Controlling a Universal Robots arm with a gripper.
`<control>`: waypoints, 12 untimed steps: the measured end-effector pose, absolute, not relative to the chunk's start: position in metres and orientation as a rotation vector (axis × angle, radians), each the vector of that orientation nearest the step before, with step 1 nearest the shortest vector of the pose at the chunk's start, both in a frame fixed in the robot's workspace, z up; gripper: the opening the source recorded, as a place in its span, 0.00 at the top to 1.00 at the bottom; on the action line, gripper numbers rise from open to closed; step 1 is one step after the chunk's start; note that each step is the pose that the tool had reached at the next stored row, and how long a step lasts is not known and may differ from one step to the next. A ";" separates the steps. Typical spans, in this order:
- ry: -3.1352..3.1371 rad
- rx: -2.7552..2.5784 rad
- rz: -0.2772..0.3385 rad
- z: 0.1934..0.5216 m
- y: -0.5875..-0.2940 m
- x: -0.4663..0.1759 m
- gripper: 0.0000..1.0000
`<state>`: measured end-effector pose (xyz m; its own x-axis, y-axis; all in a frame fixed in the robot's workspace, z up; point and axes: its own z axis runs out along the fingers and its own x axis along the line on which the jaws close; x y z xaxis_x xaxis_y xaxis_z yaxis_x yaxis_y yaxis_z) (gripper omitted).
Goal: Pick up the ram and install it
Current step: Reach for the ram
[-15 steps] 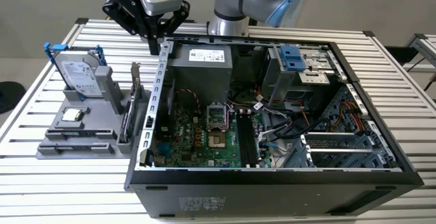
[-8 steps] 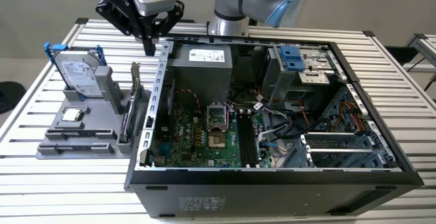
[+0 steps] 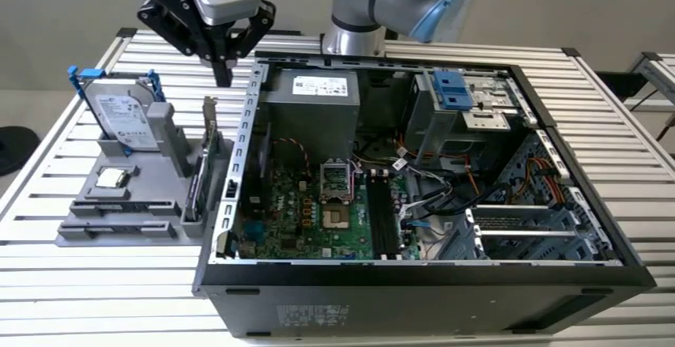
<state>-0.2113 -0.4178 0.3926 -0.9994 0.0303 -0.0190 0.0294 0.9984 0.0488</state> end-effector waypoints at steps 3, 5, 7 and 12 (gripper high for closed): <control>3.121 0.043 0.076 0.393 -0.418 -0.214 1.00; 3.121 0.041 0.076 0.393 -0.418 -0.217 1.00; 3.121 0.039 0.076 0.393 -0.418 -0.219 1.00; 3.121 0.037 0.076 0.393 -0.418 -0.225 1.00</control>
<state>-0.2250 -0.4184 0.3926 -0.9995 0.0239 -0.0190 0.0229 0.9985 0.0488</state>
